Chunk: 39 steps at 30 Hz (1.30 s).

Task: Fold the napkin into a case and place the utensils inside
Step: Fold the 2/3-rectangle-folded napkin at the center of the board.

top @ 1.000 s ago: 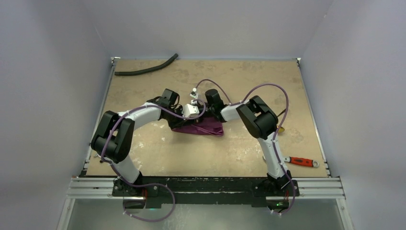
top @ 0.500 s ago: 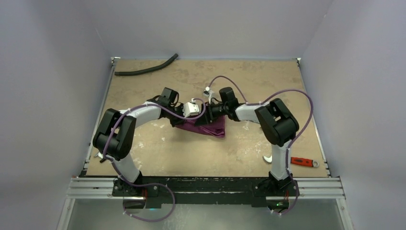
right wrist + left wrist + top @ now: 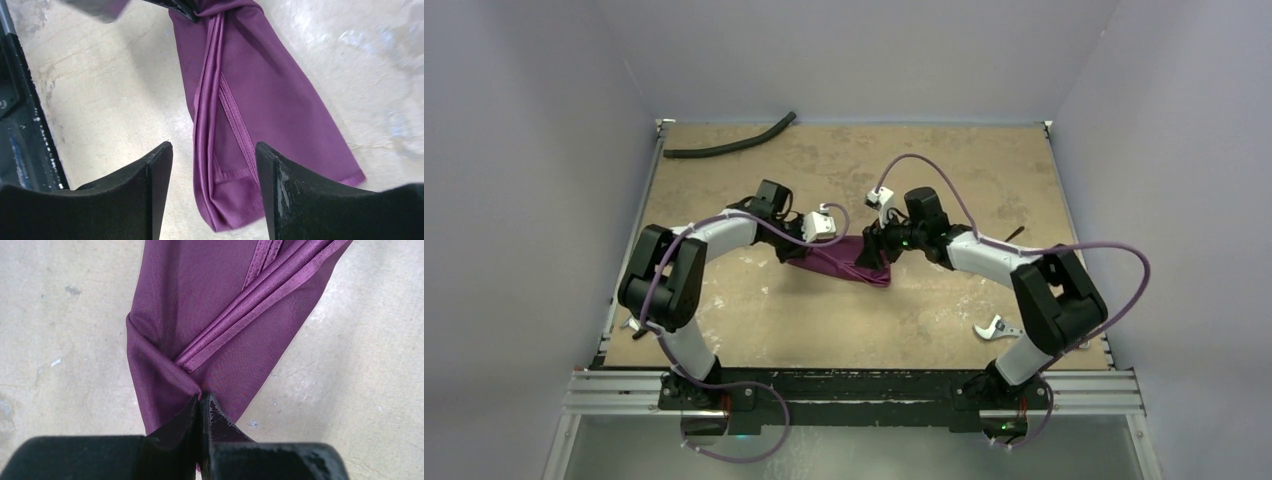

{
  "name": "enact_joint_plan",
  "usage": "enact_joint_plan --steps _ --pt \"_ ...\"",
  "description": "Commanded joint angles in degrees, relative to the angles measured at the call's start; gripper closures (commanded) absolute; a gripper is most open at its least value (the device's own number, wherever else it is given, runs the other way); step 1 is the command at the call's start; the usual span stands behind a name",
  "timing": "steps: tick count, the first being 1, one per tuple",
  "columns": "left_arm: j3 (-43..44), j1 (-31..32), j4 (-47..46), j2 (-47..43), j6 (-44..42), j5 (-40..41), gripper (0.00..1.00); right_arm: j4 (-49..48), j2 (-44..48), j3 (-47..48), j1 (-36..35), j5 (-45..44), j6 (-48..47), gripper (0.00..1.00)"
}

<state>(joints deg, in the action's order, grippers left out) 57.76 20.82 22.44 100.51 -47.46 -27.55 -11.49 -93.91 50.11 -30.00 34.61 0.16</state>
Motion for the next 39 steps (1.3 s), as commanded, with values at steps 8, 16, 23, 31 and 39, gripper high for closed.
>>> enact_joint_plan --steps 8,16,23,31,39 --pt "-2.75 -5.98 9.62 2.50 -4.79 6.65 1.00 9.66 4.23 1.32 -6.92 -8.89 -21.27 0.34" --pt "-2.83 -7.42 11.40 2.55 -6.77 7.17 1.00 5.03 3.54 -1.69 -12.45 -19.80 -33.52 0.30" --pt "-2.57 -7.51 11.58 2.68 -6.68 6.64 1.00 0.82 0.01 -1.41 -12.46 -20.55 -39.08 0.29" --pt "-2.35 -7.59 11.62 3.03 -7.04 6.81 1.00 2.32 -3.54 0.45 -12.54 -17.64 -41.79 0.32" --pt "-0.97 -7.76 12.80 2.39 -6.70 4.39 1.00 2.48 -4.88 3.25 -12.48 -17.09 -38.18 0.88"
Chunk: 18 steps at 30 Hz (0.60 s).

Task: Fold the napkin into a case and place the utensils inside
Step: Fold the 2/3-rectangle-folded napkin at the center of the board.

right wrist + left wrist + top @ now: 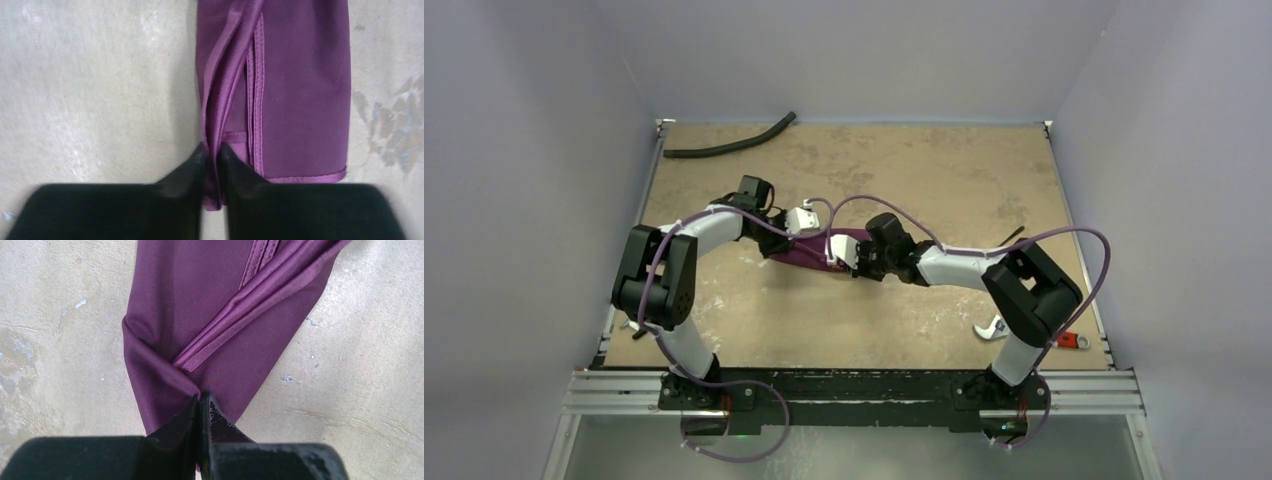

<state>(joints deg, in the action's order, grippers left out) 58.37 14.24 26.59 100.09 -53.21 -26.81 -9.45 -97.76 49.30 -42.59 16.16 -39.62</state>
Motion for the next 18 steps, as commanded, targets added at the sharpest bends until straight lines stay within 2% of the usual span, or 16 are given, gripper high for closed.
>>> enact_joint_plan --steps 1,11,14,18 --pt "-1.26 -1.29 9.15 2.75 -0.90 2.96 1.00 1.16 -1.64 4.84 0.13 1.68 2.12 0.99" --pt "3.30 -3.35 14.00 3.32 0.59 -2.74 1.00 2.39 -0.93 5.25 0.66 6.23 5.63 1.00" --pt "6.97 -4.24 17.82 3.14 1.61 -5.33 0.89 4.38 -1.11 6.75 1.04 7.91 5.88 1.00" --pt "10.97 -4.39 22.13 1.26 2.53 -8.79 0.79 7.25 -2.44 8.76 1.19 9.78 5.91 1.00"
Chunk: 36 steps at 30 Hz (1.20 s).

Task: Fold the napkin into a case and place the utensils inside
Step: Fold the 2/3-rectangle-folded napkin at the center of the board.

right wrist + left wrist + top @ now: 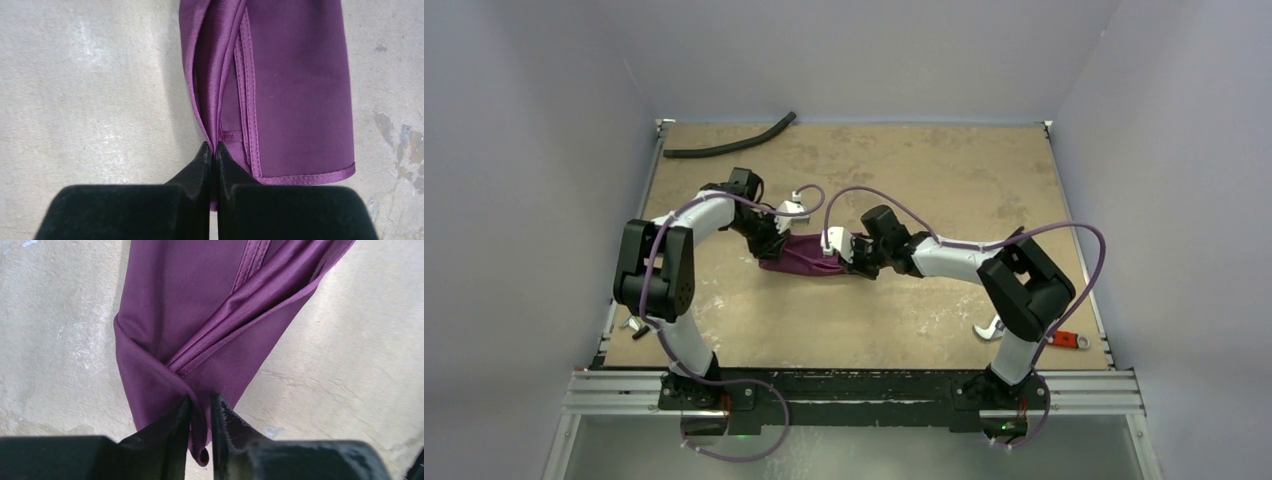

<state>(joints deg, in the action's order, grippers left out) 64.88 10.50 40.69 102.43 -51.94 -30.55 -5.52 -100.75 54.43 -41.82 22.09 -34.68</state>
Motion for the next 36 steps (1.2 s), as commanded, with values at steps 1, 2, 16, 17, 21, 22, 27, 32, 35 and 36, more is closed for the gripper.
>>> enact_joint_plan --steps 1,2,16,17,21,22,27,32,35,36 --pt "5.17 -0.73 9.11 -1.37 1.28 -6.25 0.76 3.74 0.36 3.88 0.50 4.31 1.03 1.00" --pt "5.69 -0.87 10.01 -1.62 1.29 -7.13 0.74 4.05 0.05 4.06 0.51 4.51 1.20 1.00" --pt "9.26 -2.78 -0.50 0.12 11.02 -12.50 0.73 10.72 -5.44 9.12 1.26 7.75 0.97 1.00" --pt "9.68 -2.66 -2.93 0.82 13.21 -13.35 0.73 11.38 -6.08 10.13 1.37 7.98 1.13 1.00" --pt "13.47 0.33 -5.29 5.78 15.82 -13.50 0.72 13.88 -7.99 12.66 1.78 8.81 1.58 1.00" --pt "13.44 0.99 -6.88 6.58 16.61 -12.96 0.72 14.38 -8.47 13.28 1.89 9.11 1.73 1.00" --pt "15.92 3.16 -14.07 11.53 21.09 -9.99 0.72 17.09 -10.09 15.68 2.30 10.25 2.37 1.00" --pt "18.60 3.57 -11.39 15.41 19.59 -10.50 0.76 17.65 -9.92 16.31 3.20 11.39 3.39 1.00" --pt "17.91 3.56 -9.91 15.67 17.93 -11.22 0.77 17.60 -10.08 17.02 4.12 12.62 4.30 1.00" --pt "17.65 3.56 -9.52 15.70 17.45 -11.30 0.78 17.57 -10.21 17.47 4.26 12.89 4.75 1.00"
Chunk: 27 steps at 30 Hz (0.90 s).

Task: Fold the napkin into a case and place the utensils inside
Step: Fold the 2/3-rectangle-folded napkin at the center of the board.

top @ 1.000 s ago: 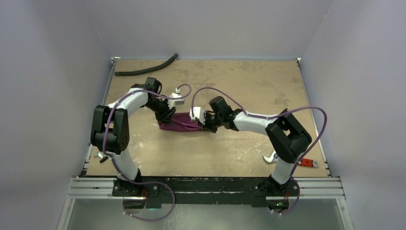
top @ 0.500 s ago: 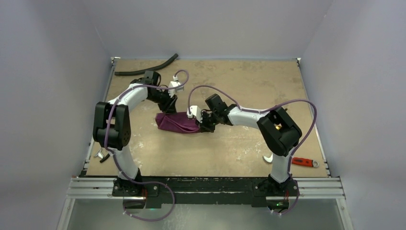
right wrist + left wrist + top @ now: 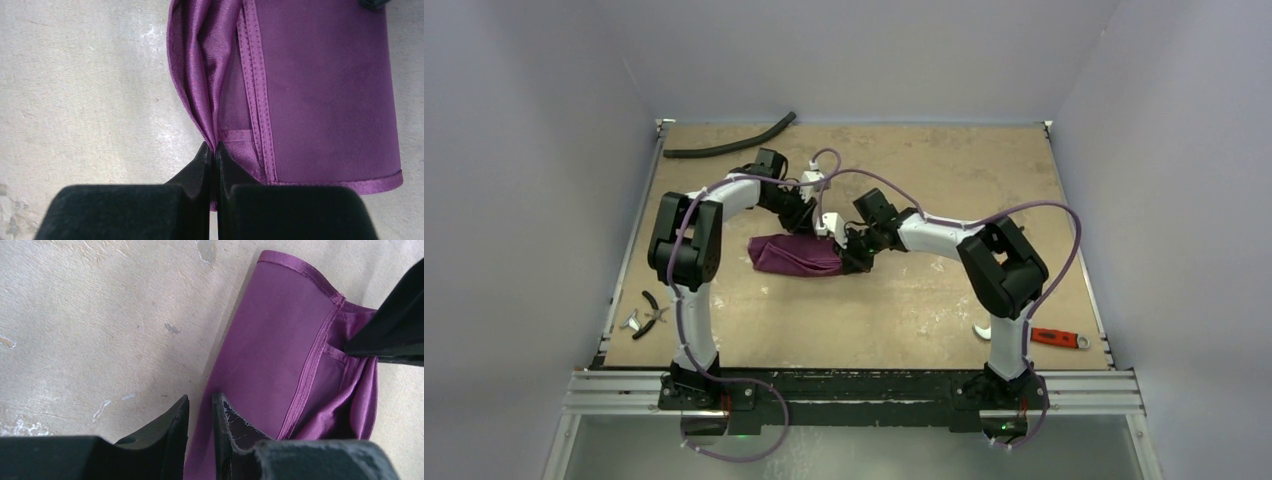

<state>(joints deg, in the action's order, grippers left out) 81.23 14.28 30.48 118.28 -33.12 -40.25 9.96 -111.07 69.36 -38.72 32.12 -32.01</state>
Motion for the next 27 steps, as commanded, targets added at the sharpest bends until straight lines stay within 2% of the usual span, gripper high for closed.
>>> enact_joint_plan --steps 1,10,18,27 --pt "1.01 -0.20 0.84 -0.03 -1.75 -1.36 0.78 2.06 -0.22 3.03 1.25 3.13 2.40 1.00" --pt "-1.32 1.62 0.94 -0.47 -3.87 -0.50 0.81 4.83 -3.28 8.84 1.28 3.30 4.40 1.00" --pt "-2.78 2.58 2.11 -0.10 -5.13 -1.16 0.87 10.30 -6.08 14.42 1.27 -1.09 5.74 1.00" --pt "-2.99 2.97 4.70 0.63 -6.67 -1.40 0.89 11.11 -6.96 17.28 1.19 -3.81 7.80 1.00"
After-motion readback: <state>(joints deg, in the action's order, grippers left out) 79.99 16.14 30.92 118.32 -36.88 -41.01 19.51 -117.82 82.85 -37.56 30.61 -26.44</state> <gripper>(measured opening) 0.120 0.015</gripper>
